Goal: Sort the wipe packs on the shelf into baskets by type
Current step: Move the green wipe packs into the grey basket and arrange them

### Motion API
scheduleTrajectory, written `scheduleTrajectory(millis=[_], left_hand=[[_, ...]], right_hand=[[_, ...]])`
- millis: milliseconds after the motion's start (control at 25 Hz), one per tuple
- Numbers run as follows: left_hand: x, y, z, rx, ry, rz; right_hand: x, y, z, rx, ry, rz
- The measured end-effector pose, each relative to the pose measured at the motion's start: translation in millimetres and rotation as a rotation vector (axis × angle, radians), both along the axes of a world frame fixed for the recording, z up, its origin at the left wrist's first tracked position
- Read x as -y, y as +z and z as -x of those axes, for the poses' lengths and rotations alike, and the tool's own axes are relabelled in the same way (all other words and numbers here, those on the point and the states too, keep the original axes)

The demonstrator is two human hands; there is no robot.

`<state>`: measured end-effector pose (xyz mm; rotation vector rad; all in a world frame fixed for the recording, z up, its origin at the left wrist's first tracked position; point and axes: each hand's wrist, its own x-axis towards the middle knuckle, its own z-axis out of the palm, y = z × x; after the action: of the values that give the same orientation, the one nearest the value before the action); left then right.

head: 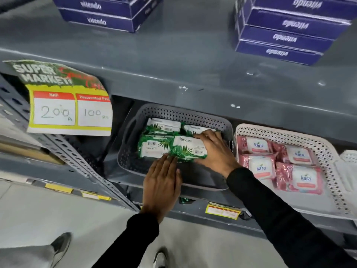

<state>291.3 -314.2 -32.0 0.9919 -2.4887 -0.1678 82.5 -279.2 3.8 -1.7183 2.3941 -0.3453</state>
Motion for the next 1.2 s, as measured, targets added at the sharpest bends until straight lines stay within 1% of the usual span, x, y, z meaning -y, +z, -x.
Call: scheduleTrajectory(millis=[160, 200, 320, 440, 560, 720, 840, 960, 1080, 1120, 1200], left_hand=[[7.0, 11.5, -0.9, -0.096, -0.024, -0.086], [10.6, 15.2, -2.3, -0.097, -0.015, -0.113], [28.9, 24.2, -4.5, -0.043, 0.016, -0.205], [54.9, 31.8, -8.1, 0.041, -0.024, -0.286], [78.6, 37.0, -8.5, 0.148, -0.038, -0.26], [96.1, 29.7, 1.2, 0.323, -0.123, -0.188], [108.1, 25.2, 6.1, 0.336, -0.146, -0.087], [117.3, 23.0, 7.0, 0.346, -0.181, -0.047], [127.4, 24.7, 0.0, 0.346, -0.246, -0.113], [130.8, 26.1, -3.7, 0.343, -0.275, -0.14], [136.5, 30.4, -9.0, 0.339, -0.31, -0.204]], right_hand=[[-16.4, 13.8, -1.8, -0.029, -0.043, 0.13], [-20.8, 15.9, -1.5, -0.033, -0.042, 0.149], [-30.2, 18.7, 2.0, -0.042, -0.01, 0.137], [-35.3, 14.2, 5.8, -0.068, 0.018, 0.107], [-32.7, 6.1, 2.3, -0.124, 0.053, 0.043], [-19.7, -8.1, -9.9, -0.19, 0.105, -0.044], [-11.2, -13.1, -12.5, -0.212, 0.088, -0.048], [-10.3, -12.7, -10.2, -0.233, 0.077, -0.039], [-13.1, -12.7, -8.0, -0.259, 0.058, -0.094], [-14.2, -13.4, -6.6, -0.238, 0.05, -0.133], [-15.5, -14.1, -3.5, -0.13, 0.026, -0.212]])
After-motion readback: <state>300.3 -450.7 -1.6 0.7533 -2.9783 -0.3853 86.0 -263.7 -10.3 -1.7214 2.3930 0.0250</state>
